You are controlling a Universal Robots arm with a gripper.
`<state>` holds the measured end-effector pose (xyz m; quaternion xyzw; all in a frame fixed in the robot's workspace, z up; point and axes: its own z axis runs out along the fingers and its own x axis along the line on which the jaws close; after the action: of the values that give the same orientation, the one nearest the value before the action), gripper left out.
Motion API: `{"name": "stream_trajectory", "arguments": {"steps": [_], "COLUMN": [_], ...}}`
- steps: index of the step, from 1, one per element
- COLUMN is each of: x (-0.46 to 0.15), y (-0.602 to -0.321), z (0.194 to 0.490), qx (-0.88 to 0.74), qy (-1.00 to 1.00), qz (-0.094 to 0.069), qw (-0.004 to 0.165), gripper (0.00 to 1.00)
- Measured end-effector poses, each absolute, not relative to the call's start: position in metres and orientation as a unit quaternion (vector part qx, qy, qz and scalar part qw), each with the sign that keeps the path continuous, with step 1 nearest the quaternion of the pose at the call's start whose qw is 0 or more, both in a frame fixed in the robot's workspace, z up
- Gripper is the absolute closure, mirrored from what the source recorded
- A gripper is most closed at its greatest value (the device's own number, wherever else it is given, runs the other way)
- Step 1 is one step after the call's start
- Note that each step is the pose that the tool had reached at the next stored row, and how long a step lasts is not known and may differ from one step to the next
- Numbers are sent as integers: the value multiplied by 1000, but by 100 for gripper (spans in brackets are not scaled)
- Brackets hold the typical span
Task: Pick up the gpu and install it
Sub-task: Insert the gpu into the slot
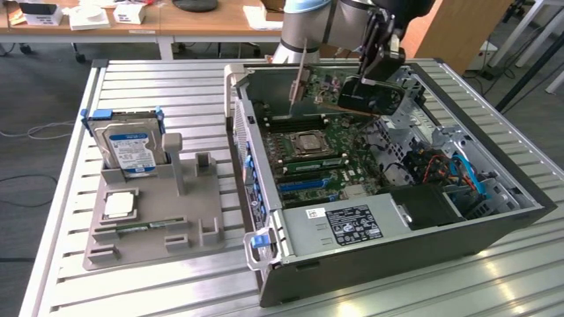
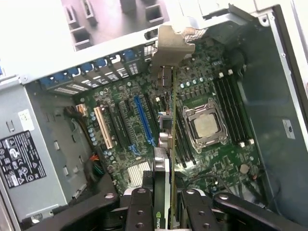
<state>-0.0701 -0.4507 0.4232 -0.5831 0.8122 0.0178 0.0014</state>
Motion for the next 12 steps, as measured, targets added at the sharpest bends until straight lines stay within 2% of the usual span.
{"name": "stream_trajectory", "arguments": {"steps": [12], "x": [-70], "y": [-450], "z": [421], "qx": [-641], "qy": [767], "qz": [18], "qw": [0], "gripper": [73]}}
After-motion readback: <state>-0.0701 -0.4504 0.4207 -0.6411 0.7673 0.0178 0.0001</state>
